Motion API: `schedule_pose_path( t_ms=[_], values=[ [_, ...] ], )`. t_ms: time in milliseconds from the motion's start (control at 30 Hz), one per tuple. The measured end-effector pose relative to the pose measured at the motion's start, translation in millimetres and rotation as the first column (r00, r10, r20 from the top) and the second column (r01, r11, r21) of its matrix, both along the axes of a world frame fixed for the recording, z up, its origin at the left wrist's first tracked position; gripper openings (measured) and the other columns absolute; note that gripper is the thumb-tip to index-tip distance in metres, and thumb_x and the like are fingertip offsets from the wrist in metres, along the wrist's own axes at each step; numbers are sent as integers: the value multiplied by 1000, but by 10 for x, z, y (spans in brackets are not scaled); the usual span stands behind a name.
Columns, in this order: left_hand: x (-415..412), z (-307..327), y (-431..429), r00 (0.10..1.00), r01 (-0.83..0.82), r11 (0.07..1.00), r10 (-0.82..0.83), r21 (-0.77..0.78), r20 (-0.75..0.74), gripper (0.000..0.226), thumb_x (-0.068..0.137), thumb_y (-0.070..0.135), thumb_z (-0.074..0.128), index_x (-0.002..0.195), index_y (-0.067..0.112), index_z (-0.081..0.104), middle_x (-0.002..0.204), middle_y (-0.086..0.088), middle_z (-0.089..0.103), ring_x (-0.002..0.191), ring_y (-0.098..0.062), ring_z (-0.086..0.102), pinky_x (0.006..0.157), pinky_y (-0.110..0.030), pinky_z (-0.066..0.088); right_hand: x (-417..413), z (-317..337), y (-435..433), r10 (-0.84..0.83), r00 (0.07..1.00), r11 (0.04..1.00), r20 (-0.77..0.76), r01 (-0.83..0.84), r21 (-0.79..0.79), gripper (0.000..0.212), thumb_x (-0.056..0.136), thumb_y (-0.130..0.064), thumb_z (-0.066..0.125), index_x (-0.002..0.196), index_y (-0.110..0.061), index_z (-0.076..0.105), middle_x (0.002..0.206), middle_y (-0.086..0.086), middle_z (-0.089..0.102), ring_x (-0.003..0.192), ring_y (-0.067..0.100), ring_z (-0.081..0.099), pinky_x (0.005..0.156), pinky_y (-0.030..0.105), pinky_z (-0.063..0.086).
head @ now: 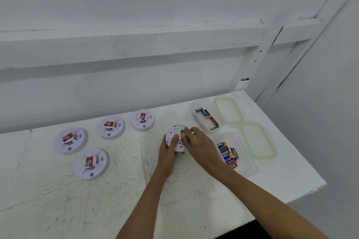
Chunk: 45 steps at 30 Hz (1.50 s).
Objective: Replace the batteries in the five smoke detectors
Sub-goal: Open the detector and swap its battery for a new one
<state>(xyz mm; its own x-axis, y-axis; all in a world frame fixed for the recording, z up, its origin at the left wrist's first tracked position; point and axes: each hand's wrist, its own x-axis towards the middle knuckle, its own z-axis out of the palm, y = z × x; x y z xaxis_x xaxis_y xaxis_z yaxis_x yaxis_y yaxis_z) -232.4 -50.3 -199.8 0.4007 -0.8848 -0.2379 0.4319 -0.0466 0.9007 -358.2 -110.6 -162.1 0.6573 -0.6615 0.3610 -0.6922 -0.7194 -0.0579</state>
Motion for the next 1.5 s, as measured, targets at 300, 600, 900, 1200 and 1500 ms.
schedule_pose_path(
  t_ms=[300, 600, 900, 1200, 1500],
  values=[
    [30, -45, -7, 998, 56, 998, -56, 19, 40, 35, 107, 26, 55, 142, 20, 59, 130, -3, 73, 119, -27, 69, 93, -44, 59, -21, 244, -121, -175, 953, 972, 249, 126, 200, 34, 98, -35, 57, 82, -12, 77, 94, 4, 74, 72, 17, 68, 63, 33, 58],
    [-5, -54, 5, 993, 62, 997, -65, 36, 98, 34, 106, 32, 55, 140, 30, 59, 133, 5, 71, 122, -14, 67, 101, -35, 57, -228, 286, -1167, -443, 896, 779, -30, 401, 482, 25, 96, -9, 53, 117, -2, 66, 106, 20, 67, 91, 35, 66, 75, 42, 57],
    [2, -74, -26, 989, 59, 997, -65, 47, 130, 35, 106, 32, 56, 140, 28, 59, 132, 5, 72, 122, -15, 68, 103, -38, 56, -100, 166, -1372, -477, 847, 740, -234, 531, 413, 18, 96, -16, 54, 102, -2, 62, 108, 15, 58, 77, 24, 47, 63, 30, 38],
    [2, -42, -38, 991, 49, 997, -57, 66, 121, 28, 105, 32, 57, 132, 35, 62, 129, 7, 73, 119, -13, 69, 101, -36, 58, -23, 119, -1360, -473, 834, 753, -282, 550, 362, 26, 95, -27, 57, 107, -5, 62, 108, 13, 62, 93, 28, 61, 66, 30, 39],
    [13, -74, -51, 994, 48, 996, -55, 72, 96, 29, 105, 34, 57, 134, 34, 62, 128, 7, 73, 119, -15, 69, 102, -41, 58, -85, 46, -1465, -557, 830, 667, -6, 452, 592, 20, 88, -22, 65, 88, -2, 66, 87, 21, 68, 80, 34, 65, 64, 37, 55]
  ],
)
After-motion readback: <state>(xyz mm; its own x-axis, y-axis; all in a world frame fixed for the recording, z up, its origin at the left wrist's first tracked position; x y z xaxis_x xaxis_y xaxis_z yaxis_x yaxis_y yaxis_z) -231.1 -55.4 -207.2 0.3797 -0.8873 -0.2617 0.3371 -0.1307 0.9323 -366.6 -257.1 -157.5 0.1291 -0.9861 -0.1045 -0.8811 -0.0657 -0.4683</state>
